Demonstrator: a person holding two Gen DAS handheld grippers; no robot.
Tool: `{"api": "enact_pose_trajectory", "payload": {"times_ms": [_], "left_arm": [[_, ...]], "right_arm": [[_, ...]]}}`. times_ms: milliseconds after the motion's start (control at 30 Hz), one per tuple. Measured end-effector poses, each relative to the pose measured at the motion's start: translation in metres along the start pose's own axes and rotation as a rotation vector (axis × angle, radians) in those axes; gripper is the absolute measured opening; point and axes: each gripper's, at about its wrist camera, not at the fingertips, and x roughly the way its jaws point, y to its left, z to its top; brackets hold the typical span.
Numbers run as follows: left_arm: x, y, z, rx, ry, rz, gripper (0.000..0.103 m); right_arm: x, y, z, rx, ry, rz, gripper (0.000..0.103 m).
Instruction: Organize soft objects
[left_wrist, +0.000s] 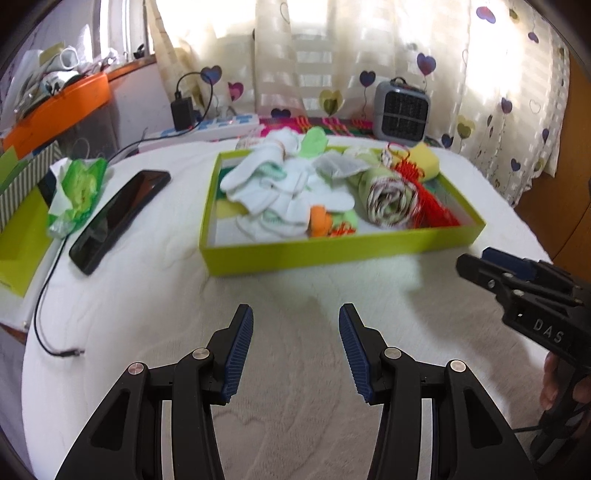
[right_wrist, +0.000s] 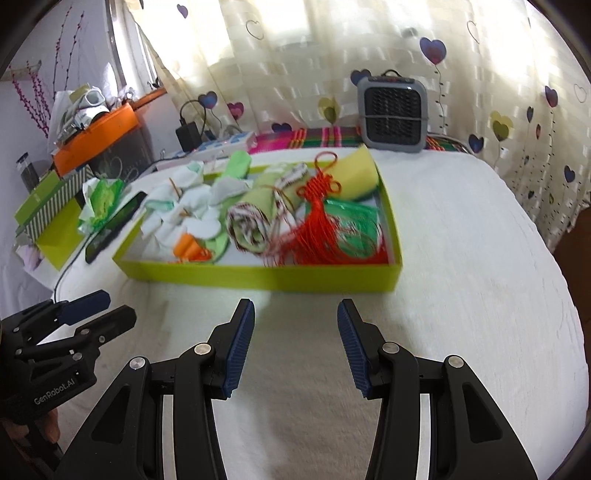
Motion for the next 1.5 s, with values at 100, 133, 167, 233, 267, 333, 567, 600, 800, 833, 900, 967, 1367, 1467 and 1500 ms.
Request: {"api": "enact_pose_trajectory", "payload": {"times_ms": [100,133,167,233,267,333,567,600,800,833,900,967,1367,1467,1500], "left_arm": [[0.002,0.003,-0.007,-0.011,0.017,0.013,0.047],[0.002,0.003,-0.009,-0.012,0.022,0.015,0.047],[0.003,0.003,-0.011,-0.013,0.027,0.018,0.047],[0.005,0.003,-0.014,-0.008,0.035,0.026,0.047],[0.006,0.002,-0.015,-0.007,0.04,0.026,0.047],[0.008,0.001,-0.016,-0.009,0.051,0.019,0.047],[0.015,-0.003,-0.019,-0.023,0.065,0.032,0.047],[0.015,-0.004,-0.019,-0.028,0.064,0.035,0.047],[0.016,-0.006,-0.021,-0.044,0.042,0.052,0.051],[0.016,-0.005,-0.021,-0.051,0.038,0.049,0.053],[0.016,-0.008,-0.022,-0.043,0.033,0.056,0.054],[0.016,-0.01,-0.022,-0.033,0.031,0.071,0.055],[0.017,-0.011,-0.022,-0.039,0.029,0.069,0.059],[0.017,-0.011,-0.022,-0.038,0.029,0.071,0.059],[0.017,-0.01,-0.023,-0.039,0.029,0.07,0.059]], "right_arm": [[0.001,-0.002,-0.007,-0.008,0.018,-0.019,0.048],[0.001,-0.003,-0.009,-0.008,0.025,-0.02,0.048],[0.002,-0.004,-0.011,-0.008,0.033,-0.023,0.048],[0.003,-0.004,-0.013,-0.014,0.042,-0.036,0.048],[0.003,-0.004,-0.014,-0.018,0.048,-0.049,0.048],[0.004,-0.005,-0.016,-0.021,0.057,-0.058,0.05],[0.006,-0.008,-0.024,-0.021,0.084,-0.078,0.058],[0.006,-0.008,-0.025,-0.021,0.086,-0.079,0.058],[0.007,-0.003,-0.027,-0.046,0.096,-0.098,0.064],[0.007,-0.001,-0.028,-0.052,0.098,-0.105,0.064],[0.008,0.001,-0.029,-0.064,0.1,-0.113,0.066],[0.007,0.002,-0.03,-0.069,0.102,-0.116,0.068],[0.008,0.004,-0.031,-0.075,0.105,-0.139,0.07],[0.008,0.005,-0.031,-0.074,0.105,-0.139,0.07],[0.008,0.005,-0.031,-0.075,0.105,-0.139,0.07]]}}
